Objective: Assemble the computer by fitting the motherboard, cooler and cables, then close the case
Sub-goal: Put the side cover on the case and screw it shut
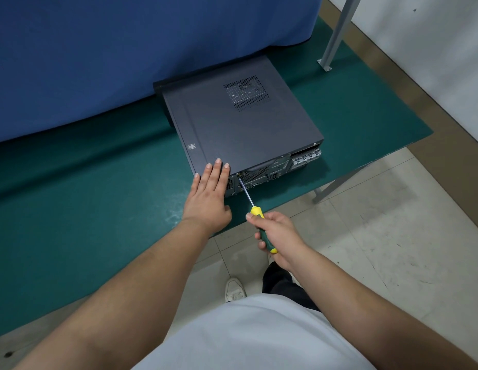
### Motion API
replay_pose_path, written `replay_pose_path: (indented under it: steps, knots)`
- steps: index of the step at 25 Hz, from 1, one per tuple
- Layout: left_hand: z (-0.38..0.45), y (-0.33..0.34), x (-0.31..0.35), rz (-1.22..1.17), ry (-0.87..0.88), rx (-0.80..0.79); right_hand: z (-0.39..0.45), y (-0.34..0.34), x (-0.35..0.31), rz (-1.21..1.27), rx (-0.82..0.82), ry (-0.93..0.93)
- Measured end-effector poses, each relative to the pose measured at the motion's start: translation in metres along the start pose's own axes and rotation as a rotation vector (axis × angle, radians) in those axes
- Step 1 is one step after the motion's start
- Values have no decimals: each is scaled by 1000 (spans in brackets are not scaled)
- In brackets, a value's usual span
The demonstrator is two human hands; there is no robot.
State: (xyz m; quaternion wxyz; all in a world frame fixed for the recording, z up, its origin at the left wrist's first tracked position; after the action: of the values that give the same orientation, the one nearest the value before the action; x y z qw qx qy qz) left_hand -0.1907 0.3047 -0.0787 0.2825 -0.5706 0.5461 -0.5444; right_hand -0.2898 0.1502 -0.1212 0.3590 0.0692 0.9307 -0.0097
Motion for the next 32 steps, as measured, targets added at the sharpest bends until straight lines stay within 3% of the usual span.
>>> replay_pose_path:
  steps: [5, 10, 14, 20, 26, 30, 32]
  knots:
    - [0, 1, 0, 6, -4, -7, -3, 4, 4, -5, -153, 127]
    - [0, 0, 0, 3, -2, -12, 0, -3, -3, -36, -3, 8]
    - [0, 1, -1, -4, -3, -18, -4, 1, 10, 56, -118, 161]
    - [0, 2, -1, -15, 3, -13, -1, -12, -10, -106, 110, -66]
    - [2, 2, -1, -37, 13, -3, -10, 6, 5, 100, -155, 192]
    - [6, -2, -1, -125, 13, 14, -8, 0, -3, -80, 20, 22]
    - [2, -21, 0, -376, -11, 185, -7, -5, -7, -97, 76, -39]
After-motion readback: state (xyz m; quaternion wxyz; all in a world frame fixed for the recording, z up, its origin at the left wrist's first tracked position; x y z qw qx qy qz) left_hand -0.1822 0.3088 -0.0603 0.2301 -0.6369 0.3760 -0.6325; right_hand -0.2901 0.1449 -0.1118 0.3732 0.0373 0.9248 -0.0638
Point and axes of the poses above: each hand's wrist, its own z-axis towards the middle knuckle, its own y-axis out of the palm, x = y × z, the point moved 10 cm from there along z, towards the middle knuckle, and after that the axes turned 7 degrees about -z, right-handed, at the moved point
